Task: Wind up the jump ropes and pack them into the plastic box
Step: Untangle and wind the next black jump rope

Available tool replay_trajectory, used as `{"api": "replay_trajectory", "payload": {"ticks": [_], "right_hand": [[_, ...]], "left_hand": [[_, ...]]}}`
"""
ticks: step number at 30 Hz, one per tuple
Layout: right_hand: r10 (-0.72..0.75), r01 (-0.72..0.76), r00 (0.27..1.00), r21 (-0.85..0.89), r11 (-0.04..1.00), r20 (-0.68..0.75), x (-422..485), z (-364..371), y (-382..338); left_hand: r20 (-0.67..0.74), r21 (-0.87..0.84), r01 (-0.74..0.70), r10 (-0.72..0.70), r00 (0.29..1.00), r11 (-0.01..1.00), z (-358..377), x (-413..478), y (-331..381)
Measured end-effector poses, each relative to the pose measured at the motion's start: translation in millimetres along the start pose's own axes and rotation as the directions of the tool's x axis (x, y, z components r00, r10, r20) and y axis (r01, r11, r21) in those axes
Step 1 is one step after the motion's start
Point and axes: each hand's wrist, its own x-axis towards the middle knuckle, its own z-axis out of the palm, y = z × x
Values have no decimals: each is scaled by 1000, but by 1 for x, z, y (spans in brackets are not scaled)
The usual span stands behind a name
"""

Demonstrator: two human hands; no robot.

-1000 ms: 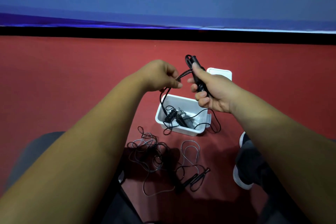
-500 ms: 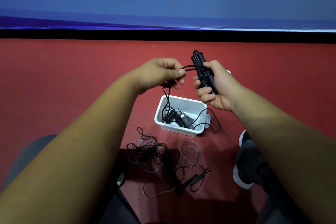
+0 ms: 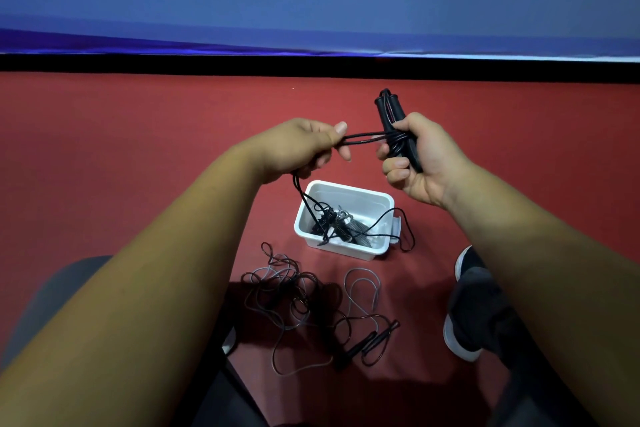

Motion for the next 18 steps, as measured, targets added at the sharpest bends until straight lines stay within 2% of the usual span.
{"api": "replay_trajectory", "payload": {"ticks": [4, 7, 12, 18], "right_hand": [[81, -81, 995, 6, 997, 55, -3, -2, -2], [95, -97, 992, 17, 995, 88, -7, -1, -3], [78, -88, 986, 57, 995, 148, -14, 4, -10], [64, -69, 986, 23, 997, 155, -13, 7, -7]], "left_hand": [[54, -184, 6, 4, 999, 983, -6, 0, 1], [32, -207, -16, 23, 999, 978, -8, 2, 1], [9, -98, -75, 76, 997, 992, -15, 3, -6], [8, 211, -65, 65, 998, 975, -13, 6, -13]]}}
